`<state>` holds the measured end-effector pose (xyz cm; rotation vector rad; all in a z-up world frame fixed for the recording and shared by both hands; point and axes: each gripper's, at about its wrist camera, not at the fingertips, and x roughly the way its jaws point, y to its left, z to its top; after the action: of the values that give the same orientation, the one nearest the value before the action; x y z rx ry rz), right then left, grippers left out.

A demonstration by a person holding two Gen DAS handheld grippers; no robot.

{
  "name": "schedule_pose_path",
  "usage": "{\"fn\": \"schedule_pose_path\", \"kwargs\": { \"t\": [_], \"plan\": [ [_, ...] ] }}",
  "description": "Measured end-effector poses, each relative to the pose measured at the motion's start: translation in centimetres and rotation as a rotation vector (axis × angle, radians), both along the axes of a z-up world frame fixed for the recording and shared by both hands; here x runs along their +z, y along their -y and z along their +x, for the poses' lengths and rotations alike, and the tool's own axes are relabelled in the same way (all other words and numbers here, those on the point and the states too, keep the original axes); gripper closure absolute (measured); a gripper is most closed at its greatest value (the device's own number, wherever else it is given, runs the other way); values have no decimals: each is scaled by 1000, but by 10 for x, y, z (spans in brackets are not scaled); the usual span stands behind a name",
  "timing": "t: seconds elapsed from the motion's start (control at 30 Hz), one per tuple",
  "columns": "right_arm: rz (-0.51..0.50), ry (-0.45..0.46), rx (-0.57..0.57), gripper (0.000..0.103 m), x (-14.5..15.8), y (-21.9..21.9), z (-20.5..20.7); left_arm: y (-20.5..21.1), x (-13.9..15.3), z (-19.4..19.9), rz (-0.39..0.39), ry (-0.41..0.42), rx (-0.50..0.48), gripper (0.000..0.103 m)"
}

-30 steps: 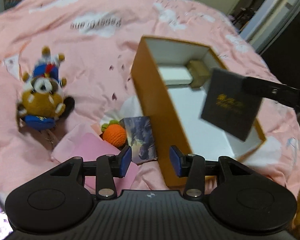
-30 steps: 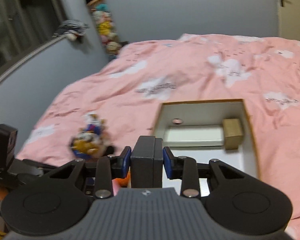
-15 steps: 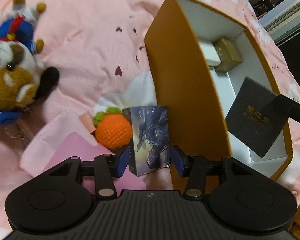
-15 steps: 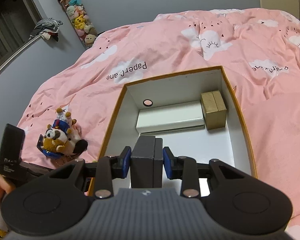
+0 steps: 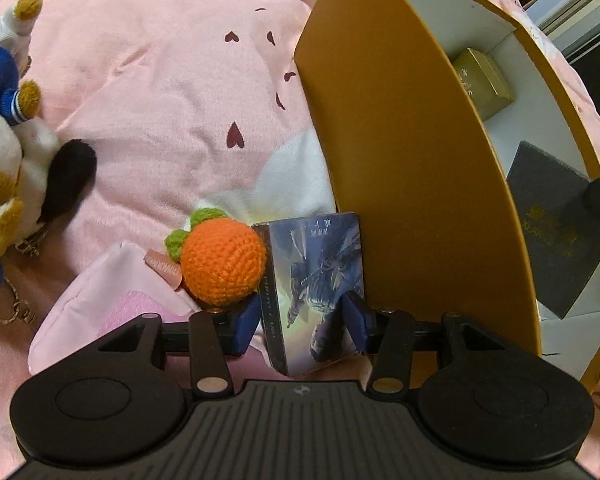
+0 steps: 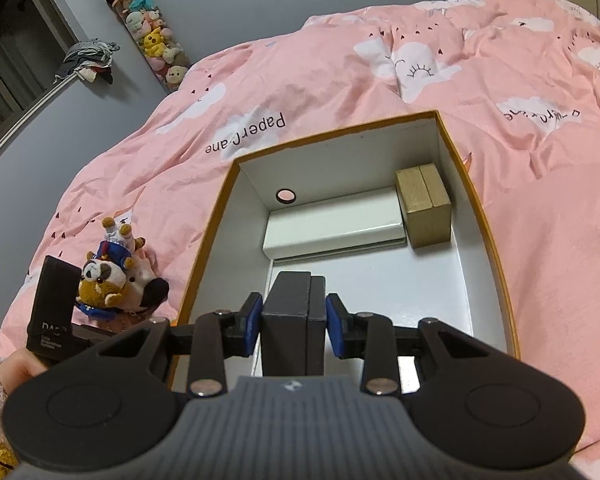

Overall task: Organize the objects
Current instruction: 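Grasp the photo card with the left gripper while the right carries the black box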

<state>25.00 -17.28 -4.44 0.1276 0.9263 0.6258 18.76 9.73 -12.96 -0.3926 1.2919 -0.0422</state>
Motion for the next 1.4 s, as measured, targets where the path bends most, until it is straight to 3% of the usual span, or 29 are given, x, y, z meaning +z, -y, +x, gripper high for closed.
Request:
{"fn": "schedule_pose_path", "kwargs": {
  "t": [0.23, 0.4, 0.57, 0.73, 0.97, 1.2, 1.4],
  "plan": [
    [-12, -21, -13, 67, -6, -2, 3, 2, 0, -9, 0, 43, 10, 53],
    [-13, -23, -17, 67, -8, -1, 0, -2, 11, -20, -3, 58, 49, 68],
    [-18, -25, -25, 67, -9, 1, 1, 4, 28, -41, -13, 119, 56, 78],
    [-21, -35, -24, 67, -13, 0, 2, 11, 36, -26, -5, 155, 37, 78],
    [-31, -58, -45, 67, -20, 3, 6, 16, 20, -9, -3, 163, 33, 76],
    [-69, -61, -123, 67, -23, 13, 21, 15, 7, -6, 11, 108, 43, 74],
    [-101, -46, -164, 67, -25, 14, 39, 6, 21, -12, -21, 138, 86, 76]
  ]
}}
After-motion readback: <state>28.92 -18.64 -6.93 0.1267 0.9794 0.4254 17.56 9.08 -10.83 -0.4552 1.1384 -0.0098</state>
